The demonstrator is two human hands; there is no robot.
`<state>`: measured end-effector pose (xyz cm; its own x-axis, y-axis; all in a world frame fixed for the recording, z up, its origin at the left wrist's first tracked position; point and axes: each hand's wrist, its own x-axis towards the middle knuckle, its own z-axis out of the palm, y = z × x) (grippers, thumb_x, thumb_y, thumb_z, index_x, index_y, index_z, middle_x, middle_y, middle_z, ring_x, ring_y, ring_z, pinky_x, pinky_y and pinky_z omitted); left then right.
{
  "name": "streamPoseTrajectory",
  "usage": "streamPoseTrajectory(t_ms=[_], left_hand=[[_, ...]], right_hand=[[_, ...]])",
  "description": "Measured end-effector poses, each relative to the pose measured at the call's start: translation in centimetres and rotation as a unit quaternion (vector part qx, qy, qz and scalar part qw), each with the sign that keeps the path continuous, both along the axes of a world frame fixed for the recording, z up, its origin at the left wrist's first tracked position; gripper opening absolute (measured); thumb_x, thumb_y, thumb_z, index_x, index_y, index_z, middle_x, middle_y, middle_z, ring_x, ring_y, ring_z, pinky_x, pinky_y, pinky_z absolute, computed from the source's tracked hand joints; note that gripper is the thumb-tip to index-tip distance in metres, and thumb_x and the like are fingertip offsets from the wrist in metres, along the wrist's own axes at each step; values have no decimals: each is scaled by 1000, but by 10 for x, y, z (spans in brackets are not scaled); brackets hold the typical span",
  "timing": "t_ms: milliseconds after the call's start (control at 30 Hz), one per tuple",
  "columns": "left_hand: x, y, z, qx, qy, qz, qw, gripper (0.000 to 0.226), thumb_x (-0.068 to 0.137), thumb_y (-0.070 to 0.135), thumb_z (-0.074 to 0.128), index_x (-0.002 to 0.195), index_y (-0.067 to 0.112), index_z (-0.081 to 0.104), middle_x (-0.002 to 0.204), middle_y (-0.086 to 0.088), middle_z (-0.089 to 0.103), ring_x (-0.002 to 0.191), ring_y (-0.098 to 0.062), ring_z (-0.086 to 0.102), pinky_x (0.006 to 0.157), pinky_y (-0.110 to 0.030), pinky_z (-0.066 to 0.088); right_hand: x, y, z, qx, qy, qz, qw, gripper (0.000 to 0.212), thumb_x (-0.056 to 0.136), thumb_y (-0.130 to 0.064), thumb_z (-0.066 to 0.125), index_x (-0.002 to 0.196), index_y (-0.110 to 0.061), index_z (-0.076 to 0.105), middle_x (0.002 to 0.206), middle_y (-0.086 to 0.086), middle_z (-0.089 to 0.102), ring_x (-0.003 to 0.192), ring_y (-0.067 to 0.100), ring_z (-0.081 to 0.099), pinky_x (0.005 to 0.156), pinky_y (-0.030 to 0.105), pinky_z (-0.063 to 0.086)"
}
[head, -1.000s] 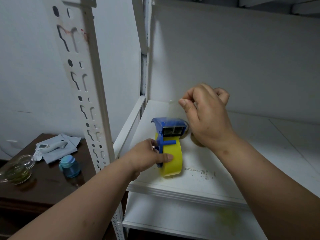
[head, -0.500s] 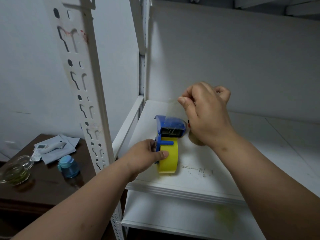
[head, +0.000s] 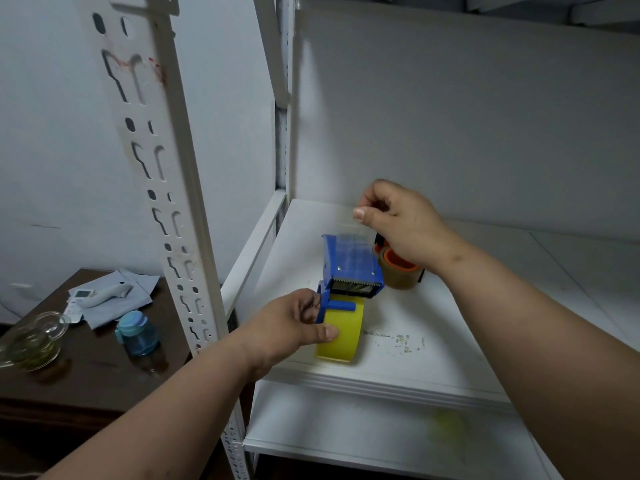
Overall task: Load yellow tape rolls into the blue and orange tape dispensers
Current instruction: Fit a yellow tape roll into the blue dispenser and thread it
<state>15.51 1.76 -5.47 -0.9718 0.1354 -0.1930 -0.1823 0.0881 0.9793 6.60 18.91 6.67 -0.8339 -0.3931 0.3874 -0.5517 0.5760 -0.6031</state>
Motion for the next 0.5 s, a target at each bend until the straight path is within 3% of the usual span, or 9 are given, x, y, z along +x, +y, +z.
streamPoseTrajectory(t_ms=[167, 500], left_hand=[[3, -2, -4, 16, 6, -24, 1000, 38, 82, -6, 69, 117, 3, 59, 118, -19, 70, 115, -35, 63, 102, -44, 48], [5, -5, -4, -4, 1, -34, 999, 41, 81, -1, 71, 119, 3, 57, 122, -29, 63, 118, -42, 57, 107, -56, 40]], right_hand=[[-5, -1, -25, -34, -113, 33, 992, 18, 87, -20, 62, 71, -24, 55, 66, -7, 57, 49, -4, 50, 46, 12, 42], [-8, -2, -38, -76, -180, 25, 980, 12, 84, -18, 67, 75, -24, 61, 72, -4, 61, 52, -6, 56, 43, 9, 41]])
